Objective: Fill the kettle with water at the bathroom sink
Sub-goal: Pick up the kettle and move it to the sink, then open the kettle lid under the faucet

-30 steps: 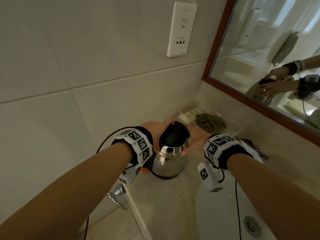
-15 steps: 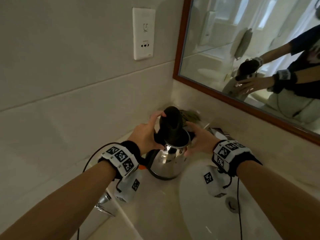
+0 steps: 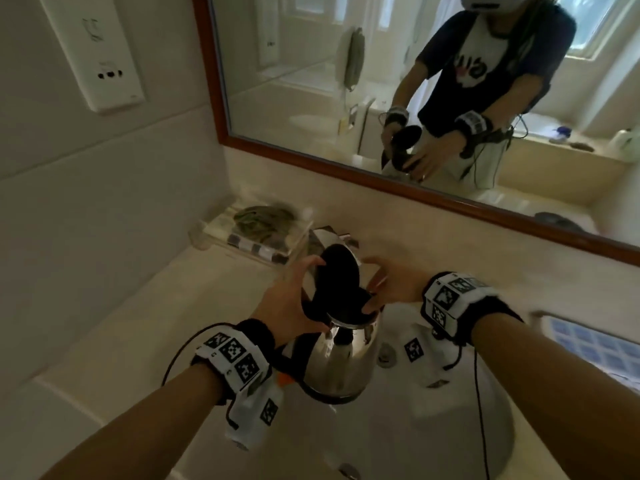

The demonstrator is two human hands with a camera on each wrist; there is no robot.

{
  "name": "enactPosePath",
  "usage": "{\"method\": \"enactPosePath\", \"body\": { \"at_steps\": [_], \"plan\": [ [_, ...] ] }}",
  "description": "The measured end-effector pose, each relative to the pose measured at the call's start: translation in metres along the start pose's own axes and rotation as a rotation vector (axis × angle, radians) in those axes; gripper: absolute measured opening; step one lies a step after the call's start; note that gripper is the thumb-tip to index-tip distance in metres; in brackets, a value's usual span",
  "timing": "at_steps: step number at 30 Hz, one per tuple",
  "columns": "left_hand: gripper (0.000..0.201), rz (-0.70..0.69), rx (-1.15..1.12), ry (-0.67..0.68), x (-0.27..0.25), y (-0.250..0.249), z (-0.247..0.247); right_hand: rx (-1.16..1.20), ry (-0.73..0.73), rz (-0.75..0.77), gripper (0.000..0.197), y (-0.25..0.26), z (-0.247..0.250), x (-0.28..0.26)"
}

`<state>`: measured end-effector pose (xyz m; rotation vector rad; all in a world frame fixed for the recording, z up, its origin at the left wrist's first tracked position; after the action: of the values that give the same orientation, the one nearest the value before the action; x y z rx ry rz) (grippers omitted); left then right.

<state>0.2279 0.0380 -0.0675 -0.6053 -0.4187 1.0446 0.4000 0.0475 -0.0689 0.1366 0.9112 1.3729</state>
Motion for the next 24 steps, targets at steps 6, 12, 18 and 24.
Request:
{"method": "enactPosePath", "body": {
  "at_steps": [6, 12, 18, 24],
  "plan": [
    [0.092, 0.062, -0.160, 0.005, 0.010, 0.008, -0.043, -0.106, 0.007, -0.015, 0.102, -0.028, -0.002, 0.002],
    [0.094, 0.136, -0.208, -0.037, 0.032, 0.025, -0.069, -0.287, 0.026, -0.016, 0.104, -0.061, -0.018, 0.021],
    [0.092, 0.163, -0.195, -0.018, 0.041, 0.042, -0.081, -0.316, -0.002, -0.010, 0.115, -0.075, -0.034, 0.042],
    [0.091, 0.213, -0.220, -0.058, 0.039, 0.060, -0.081, -0.291, -0.010, 0.001, 0.117, -0.071, -0.039, 0.057]
  ]
}}
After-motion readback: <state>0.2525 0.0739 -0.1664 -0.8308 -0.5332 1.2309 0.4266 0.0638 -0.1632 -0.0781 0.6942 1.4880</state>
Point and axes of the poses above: each hand's wrist, its own x-axis towards the middle knuckle, its own z-axis out of the back of the hand, y = z × x, the point moved 8 cm from there along x, towards the middle knuckle, and after that the axes turned 7 degrees about x, right-handed, at the moved point
